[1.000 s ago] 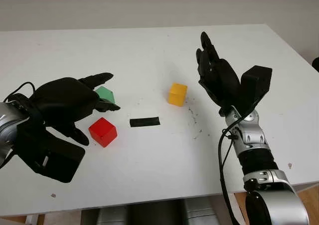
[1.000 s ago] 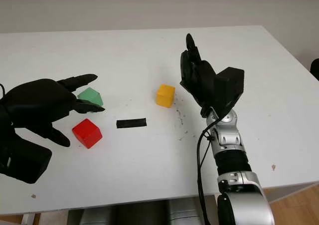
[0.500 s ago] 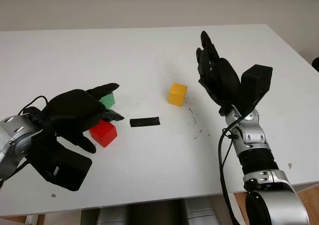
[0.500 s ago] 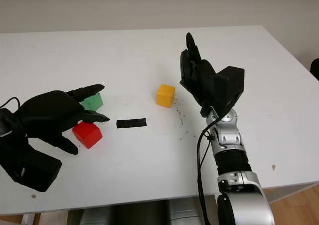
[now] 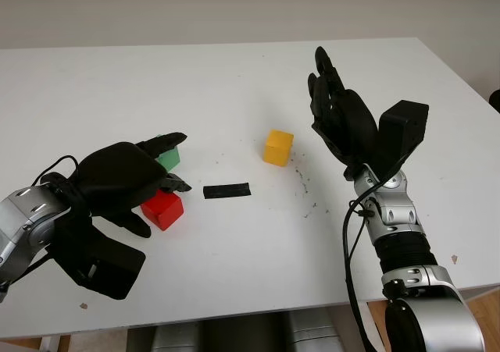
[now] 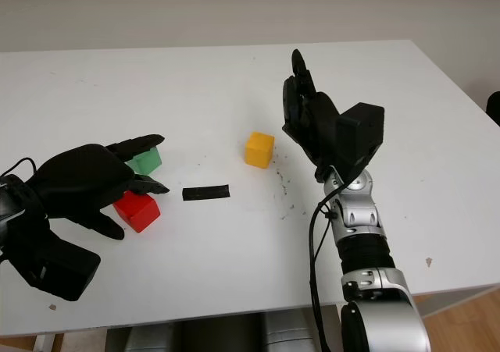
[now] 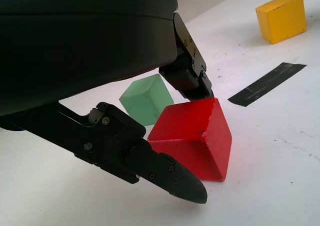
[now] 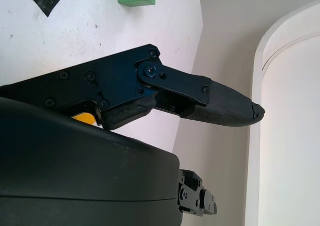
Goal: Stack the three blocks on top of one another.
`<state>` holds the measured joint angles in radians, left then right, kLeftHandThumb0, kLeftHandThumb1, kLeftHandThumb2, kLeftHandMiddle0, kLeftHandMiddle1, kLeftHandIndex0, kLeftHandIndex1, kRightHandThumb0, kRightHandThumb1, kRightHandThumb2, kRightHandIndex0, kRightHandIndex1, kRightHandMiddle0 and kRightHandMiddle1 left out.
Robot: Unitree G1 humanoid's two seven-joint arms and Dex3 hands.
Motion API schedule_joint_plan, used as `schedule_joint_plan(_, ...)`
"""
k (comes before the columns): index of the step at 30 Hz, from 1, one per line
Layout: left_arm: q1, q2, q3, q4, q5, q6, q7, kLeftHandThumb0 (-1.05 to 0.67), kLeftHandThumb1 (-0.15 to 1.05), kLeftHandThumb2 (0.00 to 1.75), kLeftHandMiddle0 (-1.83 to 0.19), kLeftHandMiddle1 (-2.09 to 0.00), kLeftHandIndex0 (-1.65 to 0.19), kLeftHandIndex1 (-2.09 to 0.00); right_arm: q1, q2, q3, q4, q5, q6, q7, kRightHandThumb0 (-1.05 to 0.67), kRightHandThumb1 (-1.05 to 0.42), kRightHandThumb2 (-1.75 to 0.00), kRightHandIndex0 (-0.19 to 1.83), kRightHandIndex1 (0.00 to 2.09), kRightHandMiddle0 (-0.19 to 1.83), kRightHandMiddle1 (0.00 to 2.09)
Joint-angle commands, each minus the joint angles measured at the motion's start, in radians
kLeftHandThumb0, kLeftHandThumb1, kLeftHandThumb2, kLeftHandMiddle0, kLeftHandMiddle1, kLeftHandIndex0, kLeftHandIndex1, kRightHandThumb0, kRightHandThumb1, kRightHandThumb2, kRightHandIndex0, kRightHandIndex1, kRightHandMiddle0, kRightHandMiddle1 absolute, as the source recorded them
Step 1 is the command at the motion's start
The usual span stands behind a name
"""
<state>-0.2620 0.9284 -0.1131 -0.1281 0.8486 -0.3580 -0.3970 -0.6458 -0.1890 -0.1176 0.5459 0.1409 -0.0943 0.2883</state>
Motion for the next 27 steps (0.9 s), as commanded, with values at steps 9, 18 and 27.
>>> schedule_joint_plan(9,-0.004,0.006,-0.015,-0.015,0.101,-0.008,0.043,-0.57,0.85,0.06,-0.15,-0.07,-0.44,-0.86,-0.01,-0.01,-0.006,-0.018,0.005,0.001,0.006,-0.77,-1.05,-0.75,-0.19,0.0,-0.19,0.0)
schedule_joint_plan(18,-0.006,-0.002,-0.022,-0.014,0.124,0.002,0.055,-0.52,0.9,0.06,-0.3,-0.06,-0.42,-1.42,-0.009,-0.008,-0.007,-0.023,0.009,0.012,0.003,-0.77,-1.05,-0.74,-0.19,0.0,-0.19,0.0)
schedule_joint_plan(27,-0.005,-0.032,0.004,0.019,-0.022,-0.008,0.073,-0.45,0.91,0.06,-0.31,-0.05,-0.45,-1.5,-0.003,-0.008,-0.004,-0.038,0.015,0.028,0.0,-0.78,-1.05,-0.73,-0.19,0.0,-0.19,0.0)
